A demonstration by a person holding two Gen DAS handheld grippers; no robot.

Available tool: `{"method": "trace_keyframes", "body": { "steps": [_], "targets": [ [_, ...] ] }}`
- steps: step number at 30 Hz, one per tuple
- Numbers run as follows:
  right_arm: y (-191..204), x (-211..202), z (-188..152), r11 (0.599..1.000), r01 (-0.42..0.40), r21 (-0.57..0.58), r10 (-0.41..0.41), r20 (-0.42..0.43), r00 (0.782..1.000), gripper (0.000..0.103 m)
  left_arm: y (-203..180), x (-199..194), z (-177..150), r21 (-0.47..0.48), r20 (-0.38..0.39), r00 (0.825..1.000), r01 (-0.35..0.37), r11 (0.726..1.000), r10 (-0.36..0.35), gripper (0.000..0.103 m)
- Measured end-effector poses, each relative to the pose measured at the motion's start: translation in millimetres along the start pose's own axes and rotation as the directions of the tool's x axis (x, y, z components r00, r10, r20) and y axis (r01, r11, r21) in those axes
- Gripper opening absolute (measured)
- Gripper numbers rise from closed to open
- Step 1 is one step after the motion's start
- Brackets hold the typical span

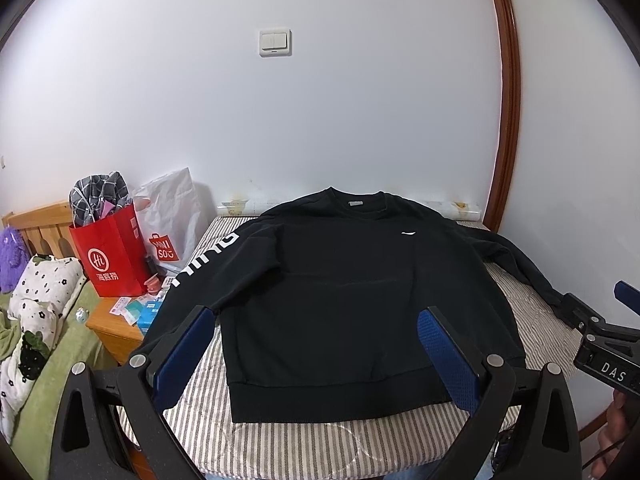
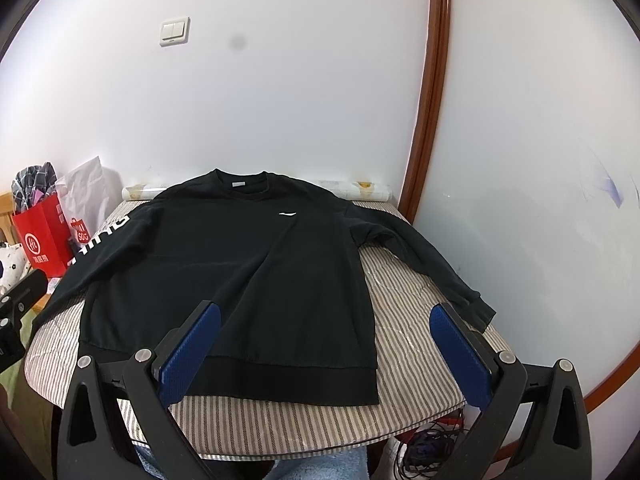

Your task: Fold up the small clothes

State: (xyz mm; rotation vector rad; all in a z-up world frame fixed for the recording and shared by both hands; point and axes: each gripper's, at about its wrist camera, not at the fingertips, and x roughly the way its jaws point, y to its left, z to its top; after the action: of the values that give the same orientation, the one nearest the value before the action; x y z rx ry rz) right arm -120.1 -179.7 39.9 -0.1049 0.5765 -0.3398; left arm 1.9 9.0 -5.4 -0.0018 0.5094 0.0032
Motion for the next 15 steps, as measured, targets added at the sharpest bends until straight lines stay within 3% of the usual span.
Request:
{"method": "trace_keyframes", "body": {
  "steps": [15],
  "targets": [
    [14.1, 19.9, 14.6, 1.0, -0.001, -0.009, 0.001, -0.021, 1.0, 0.103, 13.4, 37.4, 15.7, -0.032, -0.028, 1.0, 0.014, 0.999, -0.015, 0.102]
  ]
}}
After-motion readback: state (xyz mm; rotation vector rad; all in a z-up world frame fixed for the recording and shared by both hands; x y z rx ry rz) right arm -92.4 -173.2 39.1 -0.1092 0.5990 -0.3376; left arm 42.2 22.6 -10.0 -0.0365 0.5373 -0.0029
